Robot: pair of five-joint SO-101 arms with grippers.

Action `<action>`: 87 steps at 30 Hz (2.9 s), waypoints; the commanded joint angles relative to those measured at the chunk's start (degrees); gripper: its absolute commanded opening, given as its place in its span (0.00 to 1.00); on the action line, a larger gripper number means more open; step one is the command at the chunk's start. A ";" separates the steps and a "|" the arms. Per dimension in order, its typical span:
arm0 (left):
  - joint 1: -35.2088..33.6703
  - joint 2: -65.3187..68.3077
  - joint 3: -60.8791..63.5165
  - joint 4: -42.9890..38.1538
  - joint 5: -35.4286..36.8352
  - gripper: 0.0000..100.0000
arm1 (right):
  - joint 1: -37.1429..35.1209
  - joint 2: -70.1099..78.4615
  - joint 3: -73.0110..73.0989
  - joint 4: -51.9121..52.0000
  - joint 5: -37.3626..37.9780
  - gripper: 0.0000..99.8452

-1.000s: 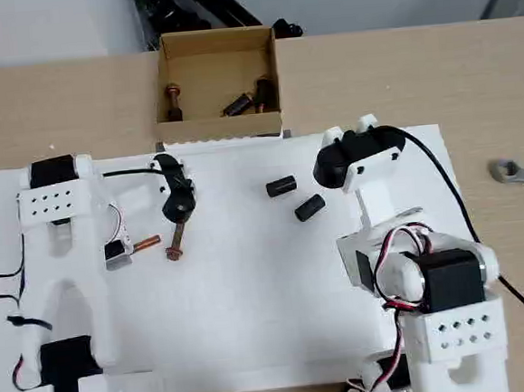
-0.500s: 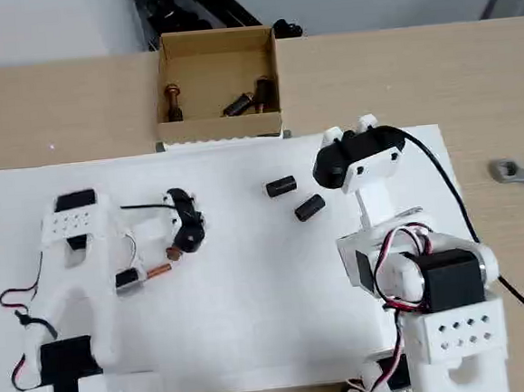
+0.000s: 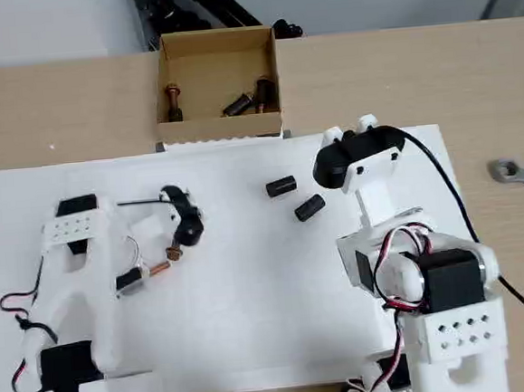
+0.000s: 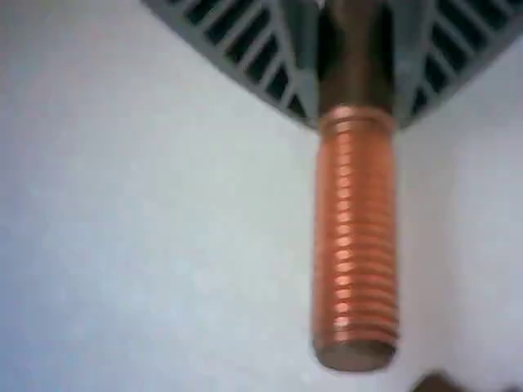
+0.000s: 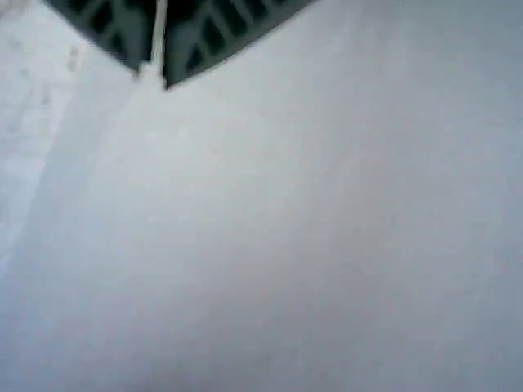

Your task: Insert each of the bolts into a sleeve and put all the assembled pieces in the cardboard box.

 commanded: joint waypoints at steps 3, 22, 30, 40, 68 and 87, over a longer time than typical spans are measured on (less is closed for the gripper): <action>-0.44 -1.23 -12.62 11.96 1.32 0.01 | 0.48 -0.75 -0.26 -0.92 0.62 0.00; -0.09 -1.05 -8.66 6.59 -17.14 0.01 | 0.48 -0.40 -0.18 -0.75 0.62 0.00; 0.26 -0.62 1.98 -5.98 -17.41 0.01 | 0.57 -0.31 -0.09 -0.84 0.62 0.00; 0.00 -0.70 12.79 -17.93 -17.41 0.01 | 0.66 -0.31 -0.09 -0.66 0.62 0.00; -0.97 -1.14 -22.46 15.47 18.29 0.27 | 0.57 -0.84 1.58 -1.01 0.70 0.00; 1.58 -1.23 -25.63 15.21 102.42 0.27 | 0.22 -0.84 1.58 -2.15 0.70 0.00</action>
